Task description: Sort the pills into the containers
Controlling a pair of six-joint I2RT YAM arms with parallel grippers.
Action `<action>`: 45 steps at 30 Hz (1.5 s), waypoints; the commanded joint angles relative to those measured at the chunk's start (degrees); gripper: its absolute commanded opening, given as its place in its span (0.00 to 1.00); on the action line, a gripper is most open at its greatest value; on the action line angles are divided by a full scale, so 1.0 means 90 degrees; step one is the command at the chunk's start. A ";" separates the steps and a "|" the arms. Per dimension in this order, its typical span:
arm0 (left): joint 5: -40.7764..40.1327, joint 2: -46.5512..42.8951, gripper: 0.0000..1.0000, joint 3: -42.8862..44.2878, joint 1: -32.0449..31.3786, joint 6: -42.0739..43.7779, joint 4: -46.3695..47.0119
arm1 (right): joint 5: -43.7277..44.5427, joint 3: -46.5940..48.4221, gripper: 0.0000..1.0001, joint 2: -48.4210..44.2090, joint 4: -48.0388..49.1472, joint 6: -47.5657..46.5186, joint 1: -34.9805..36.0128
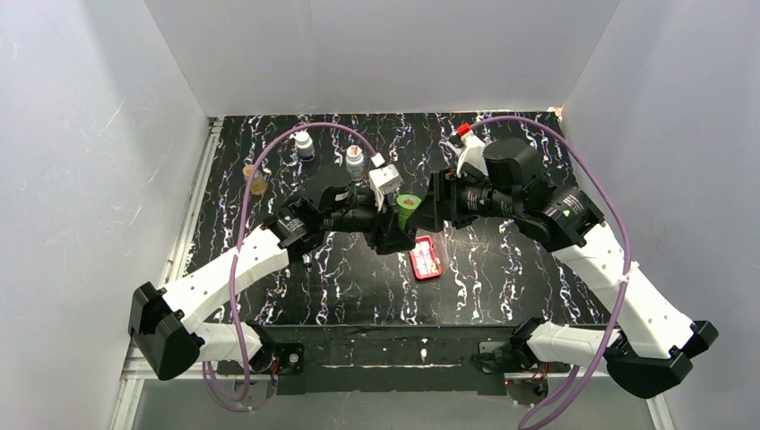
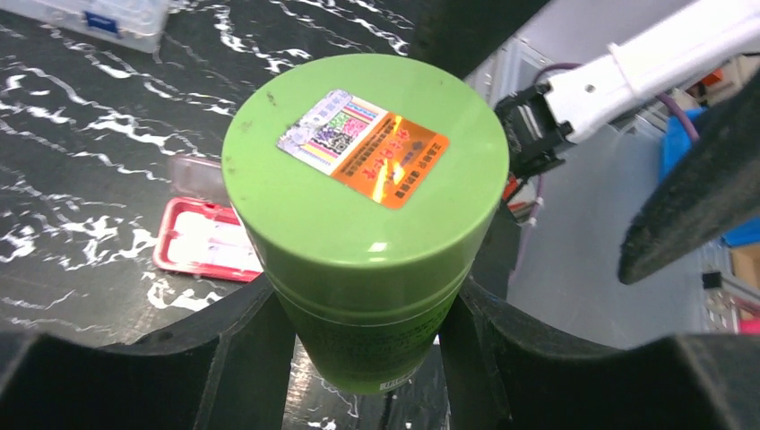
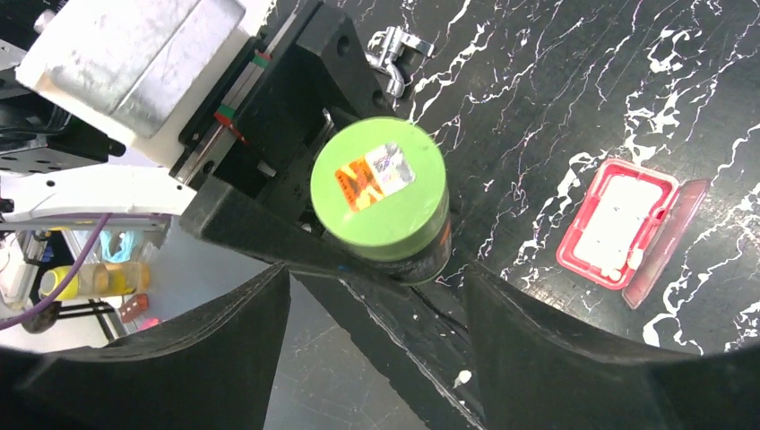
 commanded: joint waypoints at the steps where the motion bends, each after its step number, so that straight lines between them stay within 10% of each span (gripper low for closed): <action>1: 0.1143 -0.0132 0.00 0.0173 -0.0012 0.0186 0.0117 | 0.0100 0.0185 0.78 -0.0052 0.0170 -0.0087 0.0035; 22: 0.2193 0.0120 0.00 0.0214 -0.0011 -0.0046 0.0386 | 0.0008 0.0371 0.69 0.0337 0.0046 -0.0162 0.0121; 34: 0.1521 0.0319 0.00 0.0223 -0.0008 -0.0488 0.0765 | 0.0346 0.0131 0.30 0.0257 -0.0117 -0.0149 0.0124; 45: 0.0486 0.0619 0.43 0.0341 -0.0007 -0.0699 0.0601 | 0.1293 -0.0027 0.20 0.0141 -0.0213 -0.0092 0.0118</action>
